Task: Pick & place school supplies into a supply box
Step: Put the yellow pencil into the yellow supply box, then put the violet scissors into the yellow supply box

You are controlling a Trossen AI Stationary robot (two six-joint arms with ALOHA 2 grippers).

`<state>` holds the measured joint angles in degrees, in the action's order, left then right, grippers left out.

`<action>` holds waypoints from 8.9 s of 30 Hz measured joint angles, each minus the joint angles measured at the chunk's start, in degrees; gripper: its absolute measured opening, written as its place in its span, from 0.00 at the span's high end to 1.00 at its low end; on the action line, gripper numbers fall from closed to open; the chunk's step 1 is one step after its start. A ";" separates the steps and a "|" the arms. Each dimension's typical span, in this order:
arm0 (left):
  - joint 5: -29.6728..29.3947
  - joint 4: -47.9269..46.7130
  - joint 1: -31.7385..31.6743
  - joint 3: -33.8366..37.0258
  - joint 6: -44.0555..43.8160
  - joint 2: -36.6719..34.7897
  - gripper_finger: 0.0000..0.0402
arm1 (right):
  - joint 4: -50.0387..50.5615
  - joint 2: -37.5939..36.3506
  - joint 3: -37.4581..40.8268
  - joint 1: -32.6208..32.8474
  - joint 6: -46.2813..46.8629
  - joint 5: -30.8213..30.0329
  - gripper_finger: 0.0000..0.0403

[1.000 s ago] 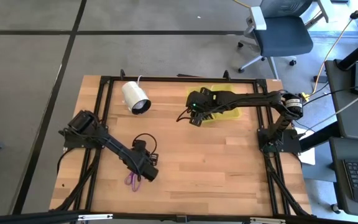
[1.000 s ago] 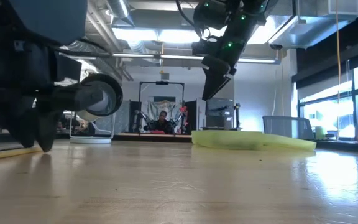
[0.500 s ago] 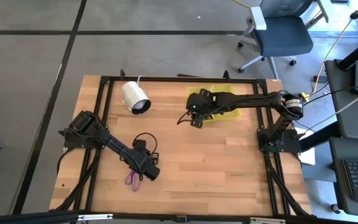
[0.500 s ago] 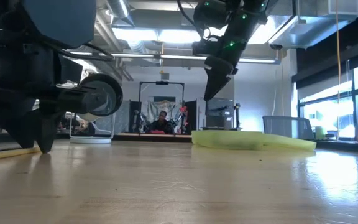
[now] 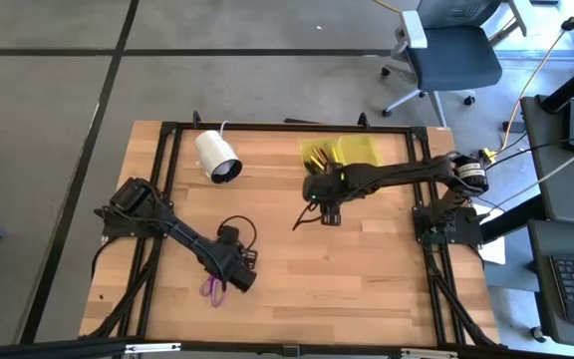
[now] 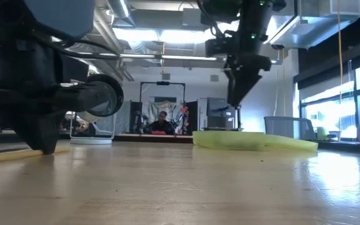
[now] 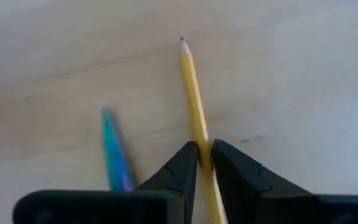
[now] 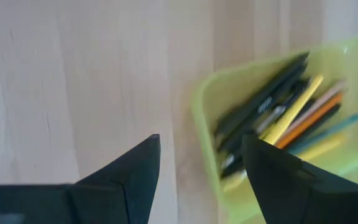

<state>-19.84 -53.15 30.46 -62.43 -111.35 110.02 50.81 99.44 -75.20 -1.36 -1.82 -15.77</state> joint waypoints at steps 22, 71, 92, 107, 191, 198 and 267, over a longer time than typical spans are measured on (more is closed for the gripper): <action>-3.52 15.76 0.20 0.02 42.57 -0.15 0.93 | -34.37 -10.26 25.81 15.24 19.26 9.87 0.43; 4.17 49.86 -10.79 0.11 76.70 0.48 0.98 | -88.60 -13.99 55.54 19.29 10.60 7.48 0.43; 5.79 65.32 -14.13 0.02 89.64 0.33 0.98 | -80.37 -13.97 47.87 19.29 6.03 12.94 0.43; 6.06 66.78 -14.19 0.00 89.66 0.31 0.98 | -78.51 -13.97 47.25 19.27 9.29 14.46 0.61; 10.87 5.78 1.05 0.04 41.21 -20.11 0.75 | -67.67 -15.59 47.78 -12.35 -0.18 -12.02 0.91; 12.48 0.08 2.88 0.04 35.82 -20.11 0.75 | -68.34 -13.49 47.78 -12.35 -1.91 -11.50 0.82; -0.68 15.02 5.86 14.92 26.47 -22.70 0.87 | -72.18 -25.82 47.76 -7.33 5.25 20.68 0.72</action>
<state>-20.52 -38.13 36.31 -47.52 -84.88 87.32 -21.37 73.62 -27.44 -8.69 3.43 4.91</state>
